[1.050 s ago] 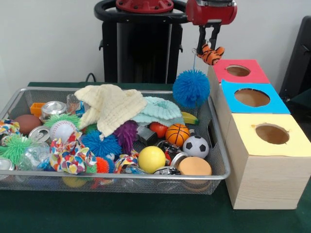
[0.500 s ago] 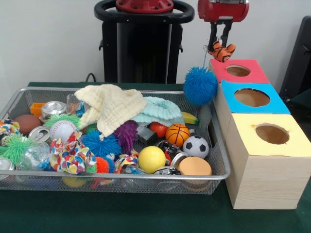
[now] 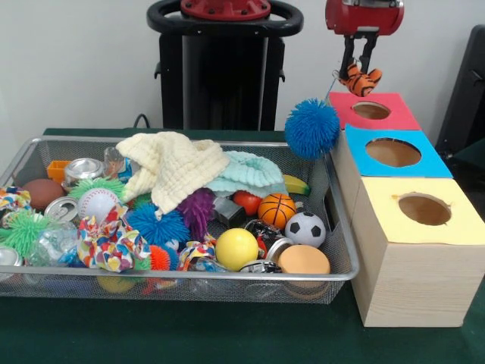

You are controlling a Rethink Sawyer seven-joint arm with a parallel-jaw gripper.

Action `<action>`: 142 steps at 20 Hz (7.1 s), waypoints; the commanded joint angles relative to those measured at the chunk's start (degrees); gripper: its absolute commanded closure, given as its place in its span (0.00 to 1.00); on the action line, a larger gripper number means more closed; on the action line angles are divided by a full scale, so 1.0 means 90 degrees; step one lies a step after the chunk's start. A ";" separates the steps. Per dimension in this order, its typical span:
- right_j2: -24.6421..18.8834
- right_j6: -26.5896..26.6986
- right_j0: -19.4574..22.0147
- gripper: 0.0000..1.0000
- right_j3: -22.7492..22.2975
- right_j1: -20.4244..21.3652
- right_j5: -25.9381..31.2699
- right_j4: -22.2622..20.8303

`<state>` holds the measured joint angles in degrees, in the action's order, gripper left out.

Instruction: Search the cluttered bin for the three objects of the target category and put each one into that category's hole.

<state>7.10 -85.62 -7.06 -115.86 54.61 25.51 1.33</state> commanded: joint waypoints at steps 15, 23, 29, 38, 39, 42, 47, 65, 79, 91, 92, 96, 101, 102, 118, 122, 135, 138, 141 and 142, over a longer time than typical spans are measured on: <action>-0.0237 -0.1786 0.0128 1.00 -0.0364 -0.0889 -0.1594 0.0387; -0.0014 -0.1974 -0.0247 1.00 -0.0291 -0.1067 -0.1623 0.0626; 0.0049 -0.2169 -0.0413 1.00 -0.0444 -0.1074 -0.1709 0.0714; 0.0123 -0.2352 -0.0596 1.00 -0.0684 -0.0976 -0.1792 0.0708; 0.0167 -0.2393 -0.0672 1.00 -0.0728 -0.0945 -0.1781 0.0716; 0.0252 -0.2412 -0.0751 1.00 -0.0775 -0.0963 -0.1770 0.0702; 0.0300 -0.2390 -0.0751 1.00 -0.0844 -0.1031 -0.1782 0.0675; 0.0005 -0.2680 -0.0927 1.00 -0.1120 -0.1249 -0.2390 0.0939; 0.0236 -0.2693 -0.1482 1.00 -0.1154 -0.1234 -0.2331 0.1401; 0.0106 -0.2610 -0.1380 1.00 -0.1287 -0.1576 -0.2745 0.1449; 0.0117 -0.2603 -0.1375 1.00 -0.1278 -0.1612 -0.2802 0.1439; 0.0036 -0.2588 -0.1235 1.00 -0.1264 -0.1740 -0.3158 0.1352; -0.0065 -0.2572 -0.1112 1.00 -0.1179 -0.2013 -0.3482 0.1334; -0.0090 -0.2570 -0.1085 1.00 -0.1169 -0.2058 -0.3529 0.1332; -0.0328 -0.2692 -0.1115 1.00 -0.0992 -0.2320 -0.3886 0.1577; -0.0367 -0.2695 -0.1093 1.00 -0.1033 -0.2264 -0.3905 0.1584; -0.0494 -0.2630 -0.1004 0.00 -0.0958 -0.2261 -0.3830 0.1596; -0.0536 -0.2601 -0.0958 0.00 -0.0973 -0.2252 -0.3835 0.1556; -0.0508 -0.2568 -0.0964 0.00 -0.0991 -0.2254 -0.3836 0.1547; -0.0502 -0.2551 -0.0938 0.00 -0.1003 -0.2249 -0.3843 0.1519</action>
<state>7.82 -92.68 -17.30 -123.87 37.35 -8.34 12.77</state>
